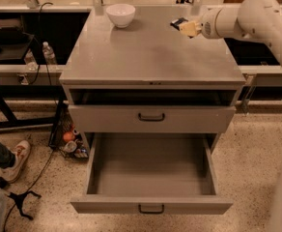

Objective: Place rxbar blueberry into middle drawer

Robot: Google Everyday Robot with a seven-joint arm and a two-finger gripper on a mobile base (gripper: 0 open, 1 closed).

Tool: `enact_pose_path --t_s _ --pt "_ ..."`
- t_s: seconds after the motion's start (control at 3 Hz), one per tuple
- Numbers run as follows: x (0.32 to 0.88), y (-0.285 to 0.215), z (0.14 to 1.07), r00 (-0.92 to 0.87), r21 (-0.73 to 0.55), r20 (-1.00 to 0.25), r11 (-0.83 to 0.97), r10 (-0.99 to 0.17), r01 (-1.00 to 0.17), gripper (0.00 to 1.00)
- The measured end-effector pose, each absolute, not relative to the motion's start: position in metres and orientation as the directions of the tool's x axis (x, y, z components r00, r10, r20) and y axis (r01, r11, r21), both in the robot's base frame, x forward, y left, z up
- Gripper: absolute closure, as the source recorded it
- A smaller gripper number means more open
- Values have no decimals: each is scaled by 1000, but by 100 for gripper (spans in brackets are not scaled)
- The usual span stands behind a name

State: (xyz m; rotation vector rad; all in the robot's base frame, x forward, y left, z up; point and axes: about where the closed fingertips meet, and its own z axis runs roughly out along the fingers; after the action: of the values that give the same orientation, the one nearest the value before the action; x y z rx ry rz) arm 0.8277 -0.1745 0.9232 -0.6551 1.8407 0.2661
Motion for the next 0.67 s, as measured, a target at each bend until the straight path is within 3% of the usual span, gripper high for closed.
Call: enact_pose_path --t_s 0.33,0.67 --pt "758 -158 930 -207 -129 -914 733 -350 -668 100" --pt "759 -157 930 -207 -129 -914 733 -349 -668 100"
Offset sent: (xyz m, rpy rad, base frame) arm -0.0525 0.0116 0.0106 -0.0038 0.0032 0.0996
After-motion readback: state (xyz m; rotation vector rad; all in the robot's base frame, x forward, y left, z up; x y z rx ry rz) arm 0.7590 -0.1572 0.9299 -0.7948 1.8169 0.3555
